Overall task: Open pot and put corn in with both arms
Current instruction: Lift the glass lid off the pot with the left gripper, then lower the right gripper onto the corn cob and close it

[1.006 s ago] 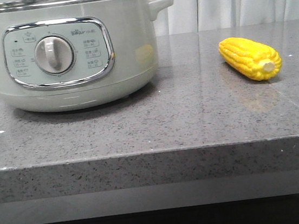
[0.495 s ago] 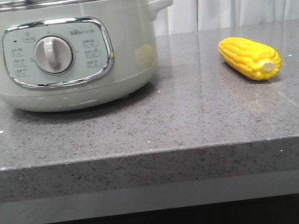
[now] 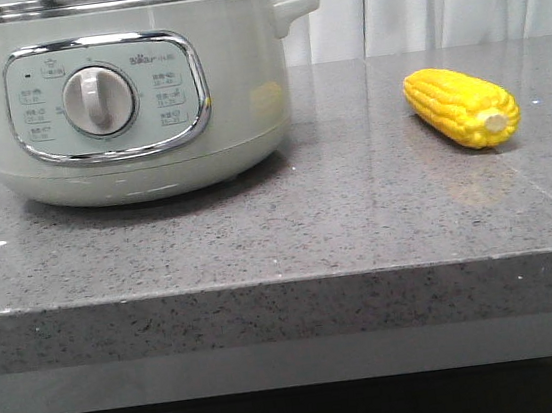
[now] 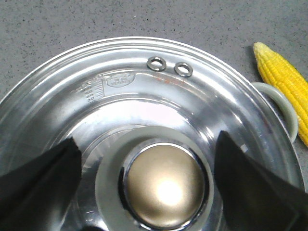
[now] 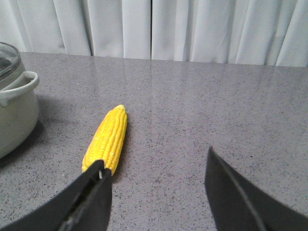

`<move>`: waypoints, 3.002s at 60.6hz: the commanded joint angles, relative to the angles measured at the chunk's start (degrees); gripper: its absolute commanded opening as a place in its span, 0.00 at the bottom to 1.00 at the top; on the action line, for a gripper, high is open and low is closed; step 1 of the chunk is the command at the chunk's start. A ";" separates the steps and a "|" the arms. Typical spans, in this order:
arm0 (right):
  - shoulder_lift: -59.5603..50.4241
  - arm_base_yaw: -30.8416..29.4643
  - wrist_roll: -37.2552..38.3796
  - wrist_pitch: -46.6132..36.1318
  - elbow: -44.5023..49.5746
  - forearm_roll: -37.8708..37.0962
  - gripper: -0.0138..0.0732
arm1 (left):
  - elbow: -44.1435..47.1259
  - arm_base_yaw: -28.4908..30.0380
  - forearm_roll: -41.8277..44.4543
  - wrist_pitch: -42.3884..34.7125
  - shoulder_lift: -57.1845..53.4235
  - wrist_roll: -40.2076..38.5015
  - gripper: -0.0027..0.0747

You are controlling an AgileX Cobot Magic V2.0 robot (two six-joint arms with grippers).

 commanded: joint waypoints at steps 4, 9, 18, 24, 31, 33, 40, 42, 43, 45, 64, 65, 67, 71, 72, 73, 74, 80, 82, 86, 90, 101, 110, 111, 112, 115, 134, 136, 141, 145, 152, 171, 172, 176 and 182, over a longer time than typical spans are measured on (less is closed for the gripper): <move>0.89 -0.35 -0.07 -5.72 -1.38 -0.35 0.68 | -2.03 -0.43 -0.96 -2.06 -2.28 -0.66 0.61; 0.89 -0.35 -0.07 -5.72 -1.38 -0.35 0.68 | -2.03 -0.43 -0.96 -2.06 -2.28 -0.66 0.53; 0.89 -0.35 -0.07 -5.72 -1.38 -0.35 0.68 | -2.03 -0.43 -0.83 -2.06 -2.28 -0.66 0.44; 0.89 -0.35 -0.07 -5.72 -1.38 -0.35 0.68 | -2.03 -0.43 -0.83 -2.06 -2.28 -0.66 0.41; 0.89 -0.35 -0.07 -5.72 -1.38 -0.35 0.68 | -2.13 -0.43 -0.83 -2.06 -2.28 -0.66 0.37; 0.89 -0.35 -0.07 -5.72 -1.38 -0.35 0.68 | -2.44 -0.43 -0.83 -2.06 -2.28 -0.66 0.37; 0.89 -0.35 -0.07 -5.72 -1.38 -0.35 0.68 | -4.53 -0.43 -0.83 -1.65 -2.64 -0.66 0.36; 0.89 -0.35 -0.07 -5.72 -1.38 -0.35 0.68 | -5.56 -0.43 -0.83 -1.33 -2.64 -0.66 0.36; 0.89 -0.35 -0.07 -5.72 -1.38 -0.35 0.68 | -6.01 -0.43 -0.83 -1.14 -2.64 -0.66 0.36; 0.89 -0.35 -0.07 -5.72 -1.38 -0.35 0.68 | -6.97 -0.43 -0.83 -0.68 -2.73 -0.66 0.36; 0.89 -0.35 -0.07 -5.72 -1.38 -0.35 0.68 | -13.84 -0.43 -1.19 2.13 -5.38 -0.66 0.36; 0.89 -0.35 -0.07 -5.72 -1.38 -0.35 0.68 | -13.84 -0.43 -1.19 2.13 -5.81 -0.66 0.36; 0.89 -0.35 -0.07 -5.72 -1.38 -0.35 0.68 | -13.59 -0.43 -1.19 2.13 -6.48 -0.47 0.36; 0.89 -0.35 -0.07 -5.66 -1.38 -0.35 0.68 | -12.37 -0.43 -1.19 1.98 -8.56 0.49 0.36; 0.89 -0.35 -0.07 -5.66 -1.38 -0.35 0.68 | -12.12 -0.43 -1.19 1.98 -9.00 0.63 0.36; 0.89 -0.35 -0.07 -5.59 -1.38 -0.35 0.68 | -11.66 -0.43 -1.19 1.98 -9.65 0.75 0.36; 0.89 -0.35 -0.07 -5.54 -1.38 -0.35 0.68 | -11.32 -0.43 -1.19 1.98 -10.36 0.75 0.36; 0.89 -0.35 -0.12 -5.70 -1.38 -0.35 0.68 | -7.34 -0.43 -1.19 1.83 -14.28 0.88 0.36; 0.89 -0.35 -0.12 -5.75 -1.38 -0.35 0.68 | -5.48 -0.43 -1.19 1.48 -15.72 0.88 0.36; 0.89 -0.35 -0.12 -5.75 -1.38 -0.35 0.68 | -0.76 -0.43 -1.19 0.42 -18.55 0.88 0.36; 0.89 -0.35 -0.12 -5.75 -1.38 -0.35 0.68 | 4.50 -0.43 -1.19 -1.48 -22.18 1.00 0.36; 1.01 -0.35 -0.36 -5.69 -1.38 -0.35 0.68 | 21.69 -0.43 -1.19 -7.04 -33.35 1.09 0.36; 2.40 -0.35 -0.77 -5.69 -1.38 -0.35 0.68 | 34.96 -0.43 -1.19 -9.17 -43.19 1.09 0.36; 2.81 -0.35 -0.77 -5.69 -1.38 -0.35 0.68 | 36.01 -0.43 -1.19 -9.28 -44.53 1.09 0.36; 3.12 -0.35 -0.77 -5.69 -1.38 -0.35 0.68 | 37.54 -0.43 -1.19 -9.28 -45.44 1.09 0.36; 4.30 -0.35 -0.81 -5.75 -1.38 -0.35 0.68 | 40.41 -0.43 -1.19 -9.28 -48.46 1.09 0.36; 12.29 0.14 -0.88 -9.79 -1.38 -0.35 0.68 | 55.15 -0.43 -1.19 -9.28 -65.35 0.70 0.36; 13.72 0.14 -0.88 -10.12 -1.38 -0.35 0.68 | 56.07 -0.43 -1.19 -9.28 -66.89 0.48 0.36; 17.76 0.67 -0.88 -10.72 -1.81 -0.30 0.68 | 57.54 -0.43 -1.19 -9.28 -70.15 0.36 0.36; 21.98 1.83 -0.88 -10.66 -3.13 -0.30 0.68 | 58.24 -0.43 -1.19 -9.16 -71.94 0.36 0.36; 29.53 4.04 -0.88 -10.25 -7.14 -0.30 0.68 | 58.53 -0.43 -1.19 -8.79 -73.84 0.36 0.36; 52.97 7.50 -0.88 -4.78 -24.74 6.95 0.90 | 58.65 -0.43 -1.19 -8.68 -74.07 0.36 0.36; 54.40 7.57 -0.88 -4.22 -25.65 7.35 0.91 | 58.65 -0.43 -1.19 -8.68 -74.07 0.36 0.36; 58.47 7.57 -0.88 -2.02 -29.66 7.90 0.92 | 58.65 -0.43 -1.19 -8.68 -74.07 0.36 0.36; 63.55 7.57 -0.88 1.18 -35.10 8.03 0.91 | 58.65 -0.43 -1.19 -8.68 -74.07 0.36 0.36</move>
